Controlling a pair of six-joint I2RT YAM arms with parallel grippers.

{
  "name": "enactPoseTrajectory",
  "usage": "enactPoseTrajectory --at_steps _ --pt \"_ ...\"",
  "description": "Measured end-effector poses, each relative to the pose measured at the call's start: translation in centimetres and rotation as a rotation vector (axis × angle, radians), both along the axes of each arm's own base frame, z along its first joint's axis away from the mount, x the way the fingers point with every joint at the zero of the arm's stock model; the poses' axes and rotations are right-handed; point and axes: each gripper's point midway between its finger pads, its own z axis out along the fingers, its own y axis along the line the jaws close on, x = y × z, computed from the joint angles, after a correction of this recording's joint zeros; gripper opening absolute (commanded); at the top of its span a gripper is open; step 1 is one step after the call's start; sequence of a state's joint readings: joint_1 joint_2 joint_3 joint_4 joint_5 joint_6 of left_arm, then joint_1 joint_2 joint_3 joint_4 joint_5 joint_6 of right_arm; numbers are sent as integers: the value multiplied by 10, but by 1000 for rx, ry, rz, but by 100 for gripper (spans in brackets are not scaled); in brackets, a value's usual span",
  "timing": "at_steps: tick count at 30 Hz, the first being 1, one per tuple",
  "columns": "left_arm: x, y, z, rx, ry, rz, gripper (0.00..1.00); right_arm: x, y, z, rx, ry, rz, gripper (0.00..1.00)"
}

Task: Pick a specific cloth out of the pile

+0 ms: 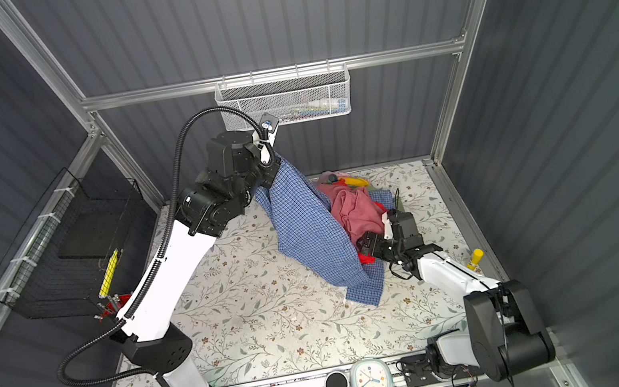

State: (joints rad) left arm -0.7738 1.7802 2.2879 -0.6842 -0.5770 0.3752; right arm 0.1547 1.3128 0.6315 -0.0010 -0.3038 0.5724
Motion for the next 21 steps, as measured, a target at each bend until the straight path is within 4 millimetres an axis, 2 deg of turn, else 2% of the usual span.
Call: enactPoseTrajectory --at_steps 7,17,21 --pt "-11 13 42 -49 -104 5 0 5 -3 -5 -4 18 -14 92" --pt "-15 7 61 -80 -151 -46 0 9 -8 -9 -9 32 -33 92" --pt "-21 -3 74 -115 -169 -115 0 9 -7 -7 -1 25 -29 99"
